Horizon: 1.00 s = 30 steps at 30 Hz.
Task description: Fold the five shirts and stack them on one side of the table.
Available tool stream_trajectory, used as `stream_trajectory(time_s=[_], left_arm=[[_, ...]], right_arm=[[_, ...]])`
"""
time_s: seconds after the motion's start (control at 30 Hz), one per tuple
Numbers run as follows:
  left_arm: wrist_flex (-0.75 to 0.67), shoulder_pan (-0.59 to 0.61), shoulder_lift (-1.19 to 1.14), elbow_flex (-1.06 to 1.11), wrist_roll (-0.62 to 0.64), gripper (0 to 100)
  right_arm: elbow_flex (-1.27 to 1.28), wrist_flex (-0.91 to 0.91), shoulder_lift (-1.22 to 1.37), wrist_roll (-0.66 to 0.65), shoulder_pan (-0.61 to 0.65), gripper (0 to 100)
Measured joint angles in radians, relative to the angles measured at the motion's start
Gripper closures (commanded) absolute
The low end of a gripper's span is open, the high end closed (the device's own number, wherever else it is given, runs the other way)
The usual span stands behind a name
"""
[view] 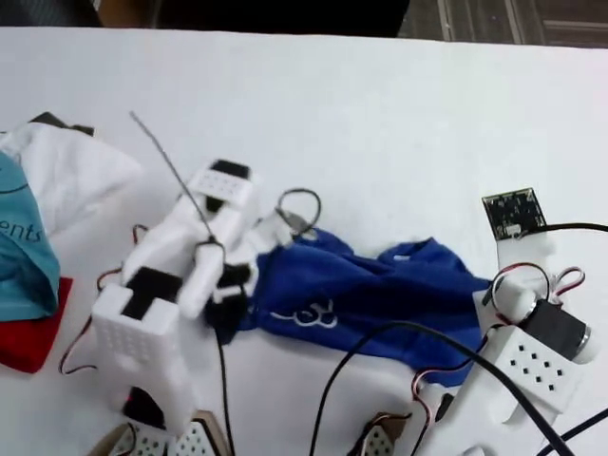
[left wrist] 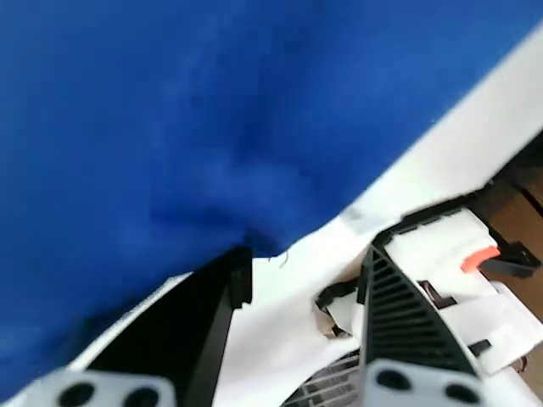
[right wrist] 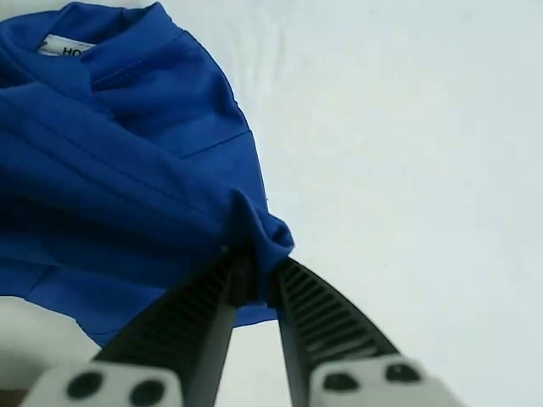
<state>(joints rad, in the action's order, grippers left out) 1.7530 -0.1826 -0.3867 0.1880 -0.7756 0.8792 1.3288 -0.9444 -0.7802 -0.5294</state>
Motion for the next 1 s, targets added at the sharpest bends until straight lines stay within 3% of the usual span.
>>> stream_trajectory(time_s=[0.13,0.4,0.5,0.57,0.73,1.0], left_arm=[[-0.04,-0.029,0.0,0.018,0.0,78],[-0.281,-0.031,0.006,0.12,0.074,79],[-0.322,-0.029,0.015,0.16,0.075,90],[-0.327,-0.029,0.017,0.163,0.075,99],[-0.316,-0.034,0.017,0.158,0.08,97],[-0.163,0.014,0.002,0.005,0.078,94]], right_arm=[[0.0,0.0,0.0,0.0,0.0,97.5],[0.0,0.0,0.0,0.0,0.0,97.5],[0.0,0.0,0.0,0.0,0.0,97.5],[0.0,0.0,0.0,0.0,0.0,97.5],[0.0,-0.012,0.0,0.0,0.0,97.5],[0.0,-0.041,0.0,0.0,0.0,97.5]])
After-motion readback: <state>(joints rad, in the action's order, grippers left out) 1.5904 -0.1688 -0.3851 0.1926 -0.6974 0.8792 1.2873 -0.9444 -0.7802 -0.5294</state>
